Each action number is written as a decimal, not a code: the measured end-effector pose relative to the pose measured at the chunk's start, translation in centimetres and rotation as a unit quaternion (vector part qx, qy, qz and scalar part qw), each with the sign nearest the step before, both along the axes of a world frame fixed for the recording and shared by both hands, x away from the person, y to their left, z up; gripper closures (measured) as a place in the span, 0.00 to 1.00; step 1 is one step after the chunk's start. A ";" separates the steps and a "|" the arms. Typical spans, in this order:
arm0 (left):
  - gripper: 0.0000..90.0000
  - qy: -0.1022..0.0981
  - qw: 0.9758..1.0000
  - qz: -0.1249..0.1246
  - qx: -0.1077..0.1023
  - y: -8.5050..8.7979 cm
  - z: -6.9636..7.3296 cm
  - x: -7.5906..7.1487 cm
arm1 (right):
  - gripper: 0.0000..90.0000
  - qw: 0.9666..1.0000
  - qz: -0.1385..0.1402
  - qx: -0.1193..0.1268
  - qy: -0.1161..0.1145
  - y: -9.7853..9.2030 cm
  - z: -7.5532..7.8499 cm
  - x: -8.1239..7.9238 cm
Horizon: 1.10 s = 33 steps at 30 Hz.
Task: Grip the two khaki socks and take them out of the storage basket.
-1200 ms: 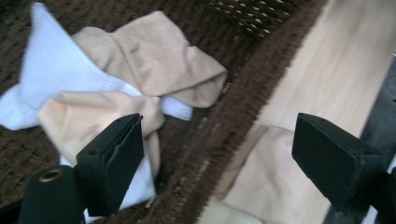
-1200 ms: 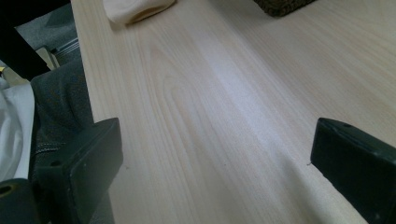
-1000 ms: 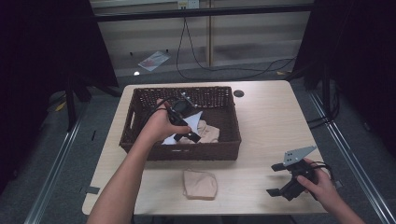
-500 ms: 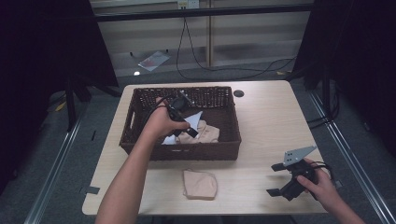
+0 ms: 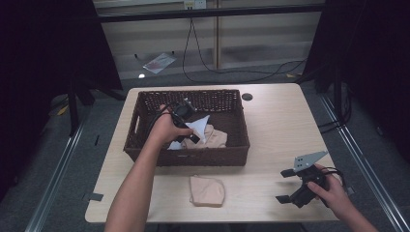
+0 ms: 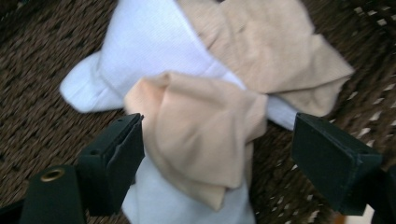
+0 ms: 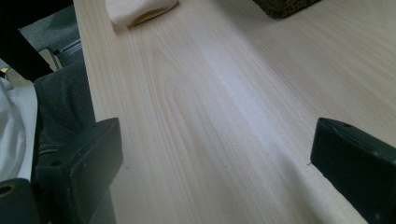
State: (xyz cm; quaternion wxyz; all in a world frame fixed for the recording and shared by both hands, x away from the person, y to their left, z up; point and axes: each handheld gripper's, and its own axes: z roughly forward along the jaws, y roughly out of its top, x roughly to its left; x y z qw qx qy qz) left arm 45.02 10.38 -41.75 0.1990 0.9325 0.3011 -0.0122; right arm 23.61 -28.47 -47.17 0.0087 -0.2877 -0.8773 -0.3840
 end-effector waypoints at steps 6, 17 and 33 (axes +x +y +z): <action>0.19 0.006 1.000 0.008 0.003 0.4 -0.6 0.4 | 0.03 1.000 0.001 -0.001 0.001 0.1 -0.1 0.0; 0.26 0.017 1.000 0.016 0.015 0.8 -2.5 1.1 | 0.03 1.000 0.002 0.000 0.001 0.1 -0.1 0.0; 0.90 0.050 0.998 0.025 0.006 0.7 -2.5 1.0 | 0.03 1.000 0.002 0.004 -0.003 -0.1 0.0 0.1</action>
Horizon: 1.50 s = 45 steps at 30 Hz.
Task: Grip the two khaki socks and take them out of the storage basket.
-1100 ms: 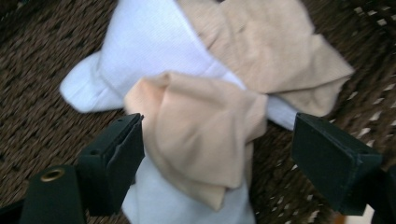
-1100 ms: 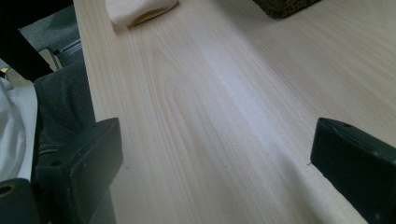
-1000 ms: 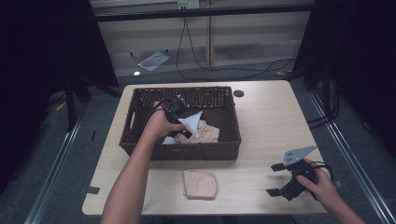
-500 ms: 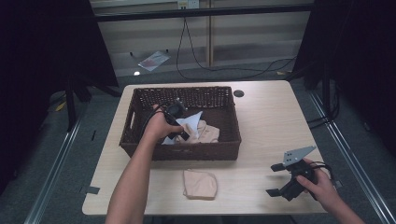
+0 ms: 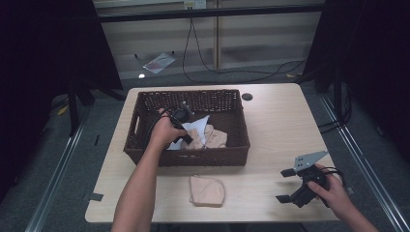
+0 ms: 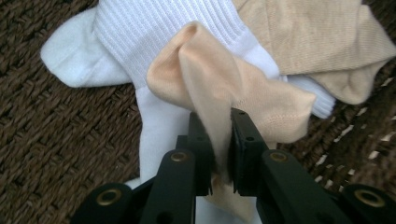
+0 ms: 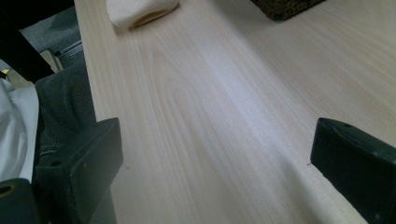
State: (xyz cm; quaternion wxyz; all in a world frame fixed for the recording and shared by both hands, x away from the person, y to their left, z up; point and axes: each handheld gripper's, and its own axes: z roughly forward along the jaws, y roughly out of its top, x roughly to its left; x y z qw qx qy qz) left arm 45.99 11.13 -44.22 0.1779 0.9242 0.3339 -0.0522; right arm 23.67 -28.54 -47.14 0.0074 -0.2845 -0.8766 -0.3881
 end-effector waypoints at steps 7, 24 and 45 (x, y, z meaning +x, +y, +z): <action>0.90 0.012 1.000 0.012 -0.009 0.6 2.6 -0.2 | 0.03 1.000 -0.001 -0.001 0.004 0.0 0.0 0.0; 0.90 0.016 0.999 0.006 -0.035 1.1 7.4 -1.1 | 0.03 1.000 -0.002 -0.004 0.003 0.1 -0.1 0.0; 0.90 0.027 0.998 -0.017 -0.055 0.4 11.4 -3.0 | 0.03 1.000 -0.002 -0.005 0.004 0.1 -0.1 0.0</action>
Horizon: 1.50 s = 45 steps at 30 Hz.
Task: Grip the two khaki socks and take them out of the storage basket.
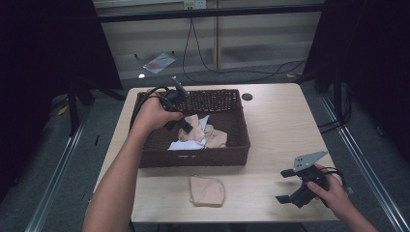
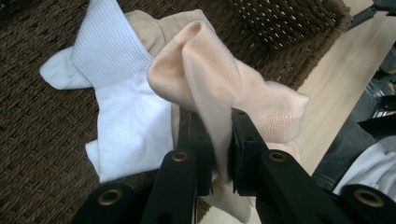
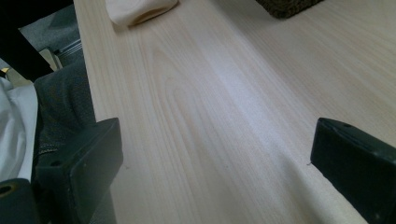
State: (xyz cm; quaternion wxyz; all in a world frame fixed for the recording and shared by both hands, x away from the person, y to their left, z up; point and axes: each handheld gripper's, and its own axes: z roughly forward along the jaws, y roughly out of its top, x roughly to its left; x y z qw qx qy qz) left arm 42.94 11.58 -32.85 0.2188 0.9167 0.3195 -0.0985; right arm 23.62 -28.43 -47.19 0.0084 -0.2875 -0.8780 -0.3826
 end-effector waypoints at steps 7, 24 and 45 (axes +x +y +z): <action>0.90 0.001 1.000 -0.015 -0.001 -0.3 1.3 -1.0 | 0.03 1.000 0.000 0.001 0.000 0.0 0.0 0.0; 0.90 -0.007 0.998 -0.058 0.000 -1.0 2.2 -3.7 | 0.03 1.000 0.000 0.002 0.002 0.0 0.0 0.0; 0.90 -0.016 0.995 -0.100 -0.009 -2.2 0.2 -6.5 | 0.03 1.000 -0.001 0.001 0.002 0.0 0.0 0.0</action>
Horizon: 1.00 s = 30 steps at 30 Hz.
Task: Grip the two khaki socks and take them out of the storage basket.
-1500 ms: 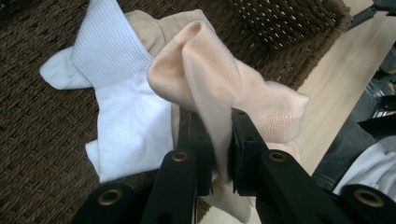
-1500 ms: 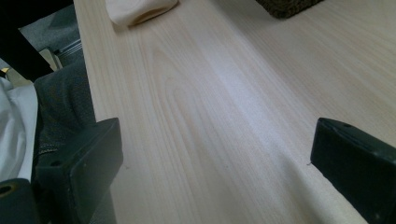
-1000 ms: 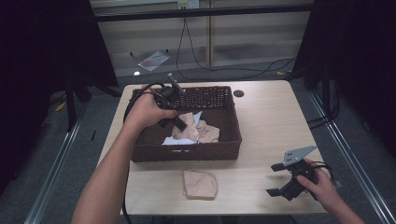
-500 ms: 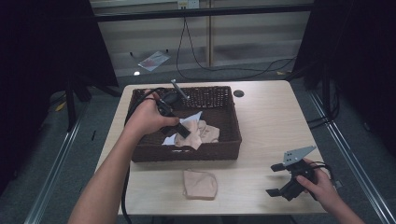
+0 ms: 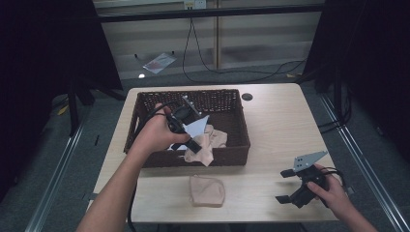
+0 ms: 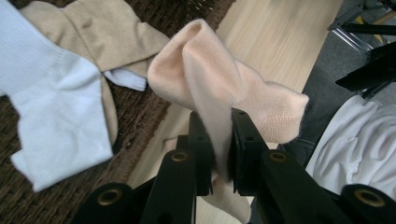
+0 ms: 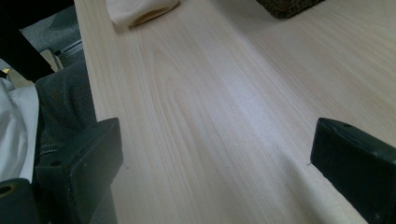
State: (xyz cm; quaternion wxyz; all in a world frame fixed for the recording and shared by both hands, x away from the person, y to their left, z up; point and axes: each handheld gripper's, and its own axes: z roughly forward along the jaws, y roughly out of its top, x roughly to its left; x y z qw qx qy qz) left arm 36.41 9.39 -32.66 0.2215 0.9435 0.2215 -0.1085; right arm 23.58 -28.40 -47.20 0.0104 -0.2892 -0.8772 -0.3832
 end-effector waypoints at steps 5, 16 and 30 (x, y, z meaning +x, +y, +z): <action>0.89 0.000 1.000 -0.010 -0.002 -0.3 -1.0 -0.7 | 0.03 1.000 0.001 0.000 0.000 0.0 0.0 0.0; 0.75 -0.002 1.000 -0.027 -0.007 -0.8 -2.9 -2.0 | 0.03 1.000 0.001 0.002 0.000 0.0 0.0 0.0; 0.35 -0.016 1.000 -0.014 -0.005 0.0 -4.6 -3.1 | 0.03 1.000 0.003 0.006 -0.003 -0.1 0.0 0.0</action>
